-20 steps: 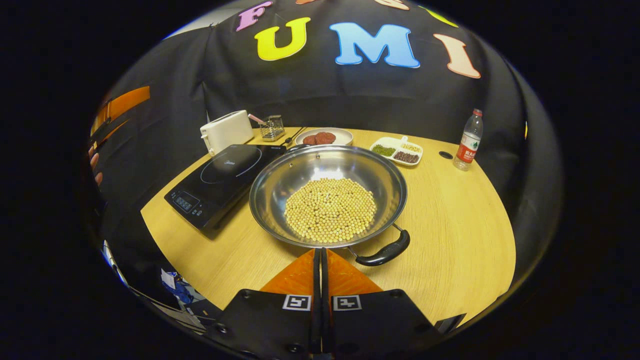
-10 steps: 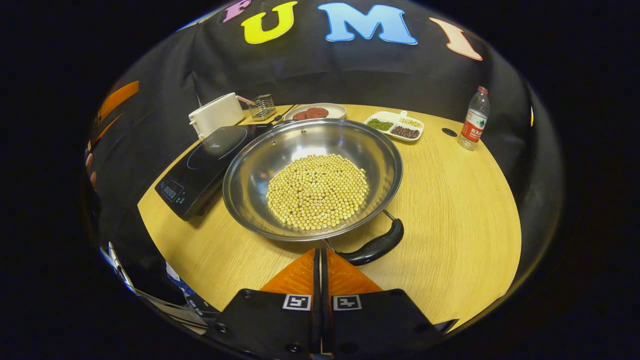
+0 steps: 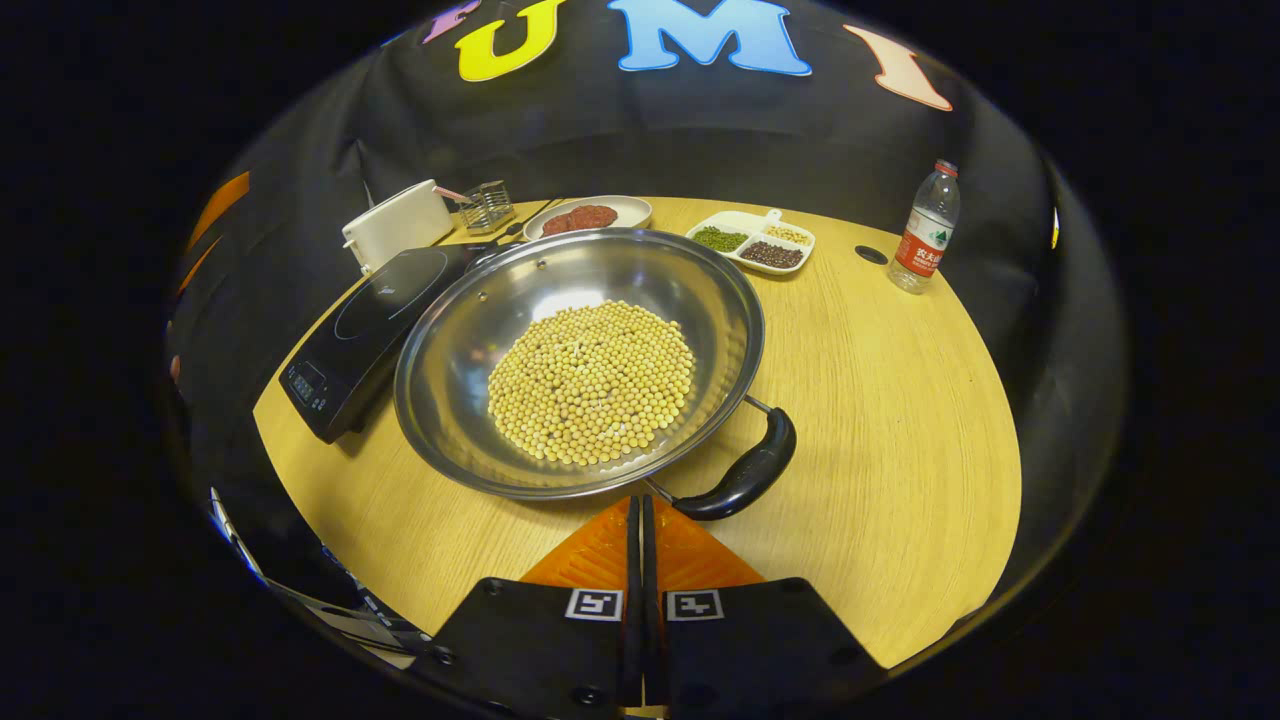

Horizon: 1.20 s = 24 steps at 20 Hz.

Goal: First push the handle of the pot to place it horizontally, then grasp the pot with both hands and set it on the induction cooktop.

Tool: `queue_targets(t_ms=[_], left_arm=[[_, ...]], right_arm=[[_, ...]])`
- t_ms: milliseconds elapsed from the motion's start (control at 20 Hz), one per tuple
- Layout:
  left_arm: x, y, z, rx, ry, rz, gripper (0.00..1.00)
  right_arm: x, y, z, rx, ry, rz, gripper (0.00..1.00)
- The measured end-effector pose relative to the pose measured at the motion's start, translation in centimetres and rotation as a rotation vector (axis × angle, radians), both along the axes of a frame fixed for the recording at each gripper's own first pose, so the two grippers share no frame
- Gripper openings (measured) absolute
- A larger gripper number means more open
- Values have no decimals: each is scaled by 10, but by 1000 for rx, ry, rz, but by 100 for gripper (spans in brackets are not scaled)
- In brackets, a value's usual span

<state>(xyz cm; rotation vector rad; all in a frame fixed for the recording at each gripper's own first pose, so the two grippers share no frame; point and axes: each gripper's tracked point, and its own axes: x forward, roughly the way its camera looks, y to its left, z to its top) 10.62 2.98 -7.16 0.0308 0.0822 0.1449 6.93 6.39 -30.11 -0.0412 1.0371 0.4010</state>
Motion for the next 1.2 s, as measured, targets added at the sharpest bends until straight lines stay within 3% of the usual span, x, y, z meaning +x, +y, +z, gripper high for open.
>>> queue_targets(t_ms=[600, 1200], left_arm=[[6, -7, -14, 23, 35, 38, 81], [32, -21, -46, 51, 94, 26, 81]], right_arm=[[53, -35, -10, -14, -20, -50, 0], [102, -53, -21, -14, -58, -141, 2]])
